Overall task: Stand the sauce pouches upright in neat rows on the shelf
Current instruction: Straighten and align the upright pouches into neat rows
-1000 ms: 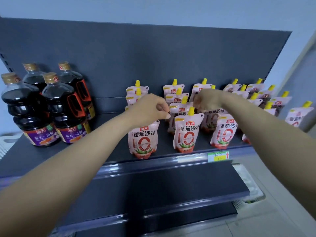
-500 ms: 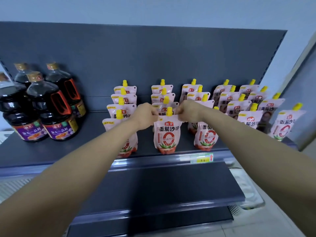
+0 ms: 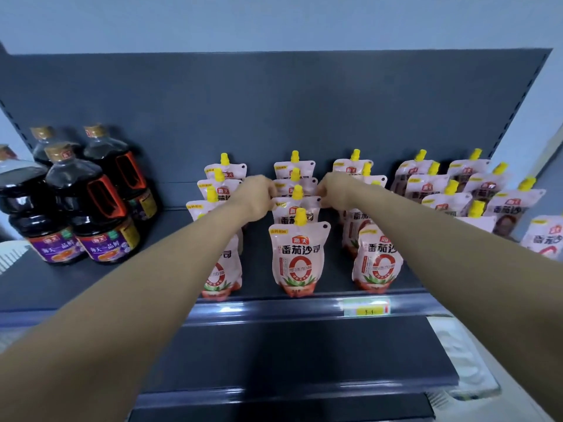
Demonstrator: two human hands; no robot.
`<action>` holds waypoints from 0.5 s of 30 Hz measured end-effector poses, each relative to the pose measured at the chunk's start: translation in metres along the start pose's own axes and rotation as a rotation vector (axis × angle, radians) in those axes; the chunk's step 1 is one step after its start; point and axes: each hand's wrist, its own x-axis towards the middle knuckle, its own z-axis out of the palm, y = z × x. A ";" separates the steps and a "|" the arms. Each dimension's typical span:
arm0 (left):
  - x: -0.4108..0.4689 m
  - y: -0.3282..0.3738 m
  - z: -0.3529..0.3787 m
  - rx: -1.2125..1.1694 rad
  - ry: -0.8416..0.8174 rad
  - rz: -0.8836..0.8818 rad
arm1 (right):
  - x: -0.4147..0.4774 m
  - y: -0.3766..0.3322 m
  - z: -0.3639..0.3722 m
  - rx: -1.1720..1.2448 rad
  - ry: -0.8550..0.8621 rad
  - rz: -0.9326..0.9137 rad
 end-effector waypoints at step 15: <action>-0.006 -0.006 -0.019 -0.064 0.113 0.010 | -0.012 0.009 -0.020 0.189 0.090 -0.069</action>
